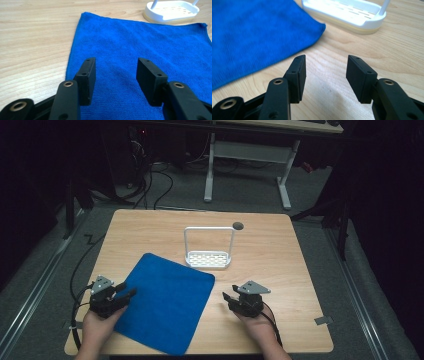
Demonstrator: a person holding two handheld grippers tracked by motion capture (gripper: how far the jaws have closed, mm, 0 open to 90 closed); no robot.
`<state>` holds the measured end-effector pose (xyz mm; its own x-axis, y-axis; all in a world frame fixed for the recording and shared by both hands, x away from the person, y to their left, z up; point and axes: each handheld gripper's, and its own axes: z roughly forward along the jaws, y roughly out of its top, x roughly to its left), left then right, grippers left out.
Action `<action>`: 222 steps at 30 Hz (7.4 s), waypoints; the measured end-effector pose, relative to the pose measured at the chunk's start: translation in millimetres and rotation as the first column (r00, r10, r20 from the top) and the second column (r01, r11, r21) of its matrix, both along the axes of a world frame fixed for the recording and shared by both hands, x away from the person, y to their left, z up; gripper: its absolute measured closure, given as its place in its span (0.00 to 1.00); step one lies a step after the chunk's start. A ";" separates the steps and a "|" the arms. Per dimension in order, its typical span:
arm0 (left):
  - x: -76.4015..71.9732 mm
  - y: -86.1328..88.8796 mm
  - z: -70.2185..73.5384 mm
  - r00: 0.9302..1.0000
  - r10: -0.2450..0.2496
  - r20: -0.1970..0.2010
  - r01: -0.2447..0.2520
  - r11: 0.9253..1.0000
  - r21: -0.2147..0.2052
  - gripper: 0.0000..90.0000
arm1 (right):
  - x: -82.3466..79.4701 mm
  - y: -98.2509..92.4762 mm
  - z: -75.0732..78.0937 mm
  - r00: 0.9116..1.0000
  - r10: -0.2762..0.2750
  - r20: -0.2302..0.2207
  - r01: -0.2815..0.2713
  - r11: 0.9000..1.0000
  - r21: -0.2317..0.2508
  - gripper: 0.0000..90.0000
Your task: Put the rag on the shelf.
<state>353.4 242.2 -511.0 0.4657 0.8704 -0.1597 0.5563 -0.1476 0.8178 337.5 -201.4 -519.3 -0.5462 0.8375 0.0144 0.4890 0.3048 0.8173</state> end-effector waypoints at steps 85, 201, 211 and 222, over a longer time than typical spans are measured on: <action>-49.9 -51.6 -15.2 0.937 -0.318 -0.143 0.338 0.930 0.144 0.93 | -21.3 33.4 -7.6 0.950 0.273 -0.149 -0.288 0.954 -0.087 1.00; 83.3 -125.8 -22.1 0.984 -0.172 -0.048 0.171 0.985 -0.021 0.97 | 61.2 -54.0 -1.4 0.978 -0.199 -0.061 0.200 0.979 0.022 0.98; 55.1 -121.5 -0.9 0.977 -0.194 0.086 0.198 0.979 -0.040 0.97 | 36.7 -48.0 21.4 0.989 -0.148 0.024 0.146 0.986 0.077 0.98; 37.3 -106.0 25.8 0.973 -0.154 0.169 0.177 0.976 -0.129 0.97 | 22.9 -46.5 41.9 0.986 -0.121 0.117 0.108 0.988 0.114 0.98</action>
